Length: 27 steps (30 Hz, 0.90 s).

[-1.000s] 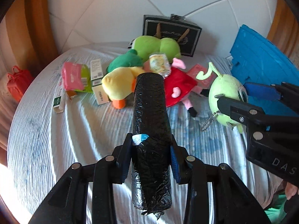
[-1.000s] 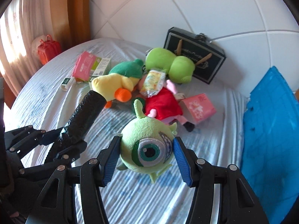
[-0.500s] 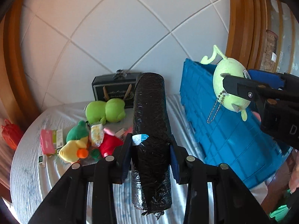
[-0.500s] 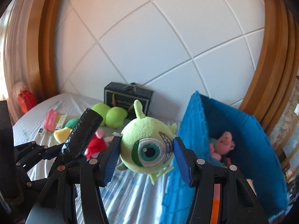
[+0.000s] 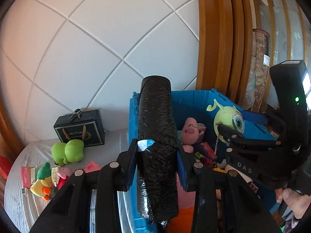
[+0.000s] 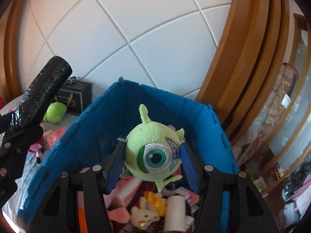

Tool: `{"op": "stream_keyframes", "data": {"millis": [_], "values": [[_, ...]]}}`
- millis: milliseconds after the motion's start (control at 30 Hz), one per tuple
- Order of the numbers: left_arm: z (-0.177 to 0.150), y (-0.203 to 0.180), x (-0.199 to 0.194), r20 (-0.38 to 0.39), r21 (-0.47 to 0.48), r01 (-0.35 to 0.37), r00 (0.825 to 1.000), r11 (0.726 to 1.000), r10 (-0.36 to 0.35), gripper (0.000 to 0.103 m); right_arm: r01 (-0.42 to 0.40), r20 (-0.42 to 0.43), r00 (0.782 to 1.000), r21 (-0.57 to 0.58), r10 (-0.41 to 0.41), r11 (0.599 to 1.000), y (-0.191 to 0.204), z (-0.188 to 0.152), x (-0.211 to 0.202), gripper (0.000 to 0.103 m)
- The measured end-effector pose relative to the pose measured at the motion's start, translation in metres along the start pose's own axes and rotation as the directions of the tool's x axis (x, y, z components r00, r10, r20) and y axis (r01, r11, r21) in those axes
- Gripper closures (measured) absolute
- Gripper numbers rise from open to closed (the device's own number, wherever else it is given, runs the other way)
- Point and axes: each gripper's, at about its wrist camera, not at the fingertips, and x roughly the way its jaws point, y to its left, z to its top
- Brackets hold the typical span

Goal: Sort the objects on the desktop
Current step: 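Carry both items over the blue bin and release them inside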

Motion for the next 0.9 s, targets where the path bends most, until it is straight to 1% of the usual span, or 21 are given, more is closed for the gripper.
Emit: {"op": "stream_keyframes", "data": {"millis": [33, 133, 167, 233, 267, 333, 400, 433, 467, 500, 533, 567, 633, 700, 733, 767, 800, 833, 900], "values": [[0.005, -0.011, 0.009, -0.009, 0.013, 0.012, 1.000, 1.000, -0.012, 0.068, 0.028, -0.013, 1.000, 0.008, -0.028, 1.000, -0.009, -0.001, 0.005, 0.046], [0.016, -0.040, 0.041, -0.073, 0.039, 0.055, 0.996, 0.998, -0.052, 0.068, 0.037, -0.041, 0.998, 0.023, -0.036, 0.999, -0.035, -0.005, 0.023, 0.046], [0.017, -0.049, 0.054, -0.100, 0.056, 0.057, 0.994, 0.997, -0.051, 0.068, 0.042, -0.057, 0.998, 0.033, -0.040, 0.999, -0.042, -0.007, 0.030, 0.046], [0.011, -0.064, 0.077, -0.150, 0.089, 0.041, 0.988, 0.995, -0.027, 0.068, 0.043, -0.098, 0.995, 0.059, -0.037, 0.997, -0.056, -0.014, 0.043, 0.046], [0.007, -0.067, 0.086, -0.170, 0.101, 0.043, 0.985, 0.994, -0.025, 0.068, 0.039, -0.109, 0.993, 0.064, -0.032, 0.997, -0.061, -0.018, 0.046, 0.046], [-0.002, -0.075, 0.103, -0.229, 0.116, 0.052, 0.973, 0.992, -0.024, 0.068, 0.066, -0.150, 0.987, 0.042, -0.059, 0.997, -0.064, -0.026, 0.052, 0.046], [-0.011, -0.080, 0.116, -0.288, 0.117, 0.073, 0.957, 0.990, -0.037, 0.068, 0.070, -0.174, 0.983, 0.025, -0.064, 0.997, -0.066, -0.034, 0.056, 0.046], [-0.015, -0.083, 0.121, -0.316, 0.121, 0.081, 0.948, 0.989, -0.039, 0.068, 0.104, -0.195, 0.976, 0.034, -0.095, 0.994, -0.064, -0.038, 0.058, 0.046], [-0.018, -0.084, 0.125, -0.337, 0.121, 0.089, 0.941, 0.989, -0.043, 0.068, 0.101, -0.198, 0.976, 0.030, -0.093, 0.994, -0.064, -0.041, 0.059, 0.046], [-0.020, -0.084, 0.126, -0.345, 0.120, 0.096, 0.937, 0.988, -0.049, 0.068, 0.101, -0.203, 0.975, 0.028, -0.093, 0.995, -0.063, -0.044, 0.061, 0.046], [-0.021, -0.086, 0.126, -0.345, 0.127, 0.095, 0.937, 0.987, -0.046, 0.068, 0.150, -0.231, 0.964, 0.050, -0.135, 0.987, -0.061, -0.045, 0.060, 0.046], [-0.022, -0.086, 0.125, -0.340, 0.136, 0.089, 0.940, 0.987, -0.039, 0.068, 0.150, -0.221, 0.966, 0.062, -0.133, 0.987, -0.064, -0.045, 0.060, 0.046], [-0.022, -0.088, 0.123, -0.329, 0.134, 0.073, 0.944, 0.988, -0.025, 0.068, 0.172, -0.223, 0.962, 0.047, -0.158, 0.984, -0.063, -0.044, 0.064, 0.046], [-0.022, -0.087, 0.121, -0.311, 0.135, 0.052, 0.951, 0.989, -0.008, 0.068, 0.155, -0.238, 0.961, 0.047, -0.140, 0.987, -0.064, -0.045, 0.070, 0.046], [-0.021, -0.087, 0.119, -0.299, 0.141, 0.038, 0.954, 0.989, 0.006, 0.067, 0.159, -0.242, 0.959, 0.043, -0.144, 0.986, -0.066, -0.045, 0.072, 0.046], [-0.021, -0.087, 0.117, -0.289, 0.146, 0.027, 0.957, 0.989, 0.017, 0.066, 0.172, -0.248, 0.956, 0.036, -0.158, 0.984, -0.065, -0.045, 0.073, 0.046], [-0.021, -0.088, 0.117, -0.287, 0.147, 0.022, 0.958, 0.989, 0.022, 0.060, 0.184, -0.252, 0.952, 0.028, -0.171, 0.982, -0.064, -0.044, 0.074, 0.046], [-0.021, -0.087, 0.118, -0.290, 0.144, 0.021, 0.957, 0.989, 0.022, 0.057, 0.190, -0.255, 0.950, 0.023, -0.178, 0.981, -0.063, -0.044, 0.075, 0.046], [-0.020, -0.086, 0.118, -0.295, 0.139, 0.026, 0.955, 0.990, 0.017, 0.055, 0.192, -0.261, 0.948, 0.020, -0.181, 0.981, -0.063, -0.044, 0.077, 0.045]]}}
